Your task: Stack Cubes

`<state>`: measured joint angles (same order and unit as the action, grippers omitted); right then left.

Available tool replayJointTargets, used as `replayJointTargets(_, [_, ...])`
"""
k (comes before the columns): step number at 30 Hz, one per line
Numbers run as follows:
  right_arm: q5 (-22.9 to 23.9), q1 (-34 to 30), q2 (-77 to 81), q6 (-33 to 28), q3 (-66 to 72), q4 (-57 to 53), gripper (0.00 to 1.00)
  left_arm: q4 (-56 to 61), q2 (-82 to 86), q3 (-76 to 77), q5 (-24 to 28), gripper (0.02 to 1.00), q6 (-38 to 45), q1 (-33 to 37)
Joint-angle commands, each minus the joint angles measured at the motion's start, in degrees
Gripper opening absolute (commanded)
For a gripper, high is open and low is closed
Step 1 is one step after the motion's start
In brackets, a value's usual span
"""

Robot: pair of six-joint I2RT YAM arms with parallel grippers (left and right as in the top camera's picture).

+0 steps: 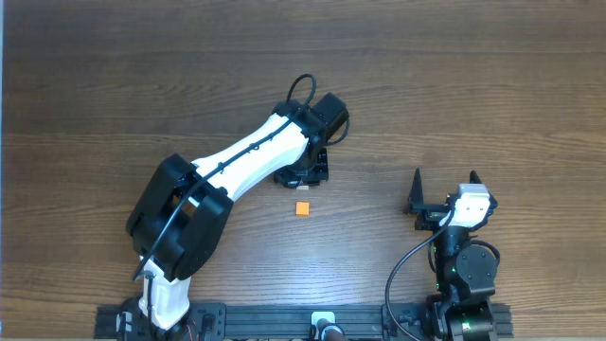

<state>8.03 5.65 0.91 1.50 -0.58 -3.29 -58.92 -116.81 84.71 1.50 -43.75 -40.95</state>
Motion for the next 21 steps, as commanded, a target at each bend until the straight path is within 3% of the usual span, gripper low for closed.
replayJointTargets(1, [0.0, -0.3, -0.6, 0.1, 0.3, -0.2, 0.991, 0.2, -1.3, 0.9, 0.2, 0.202, -0.6, 0.3])
replayJointTargets(21, [0.0, -0.3, -0.6, 0.1, 0.3, -0.2, 0.993, 0.2, -1.3, 0.9, 0.4, 0.299, -0.5, 0.3])
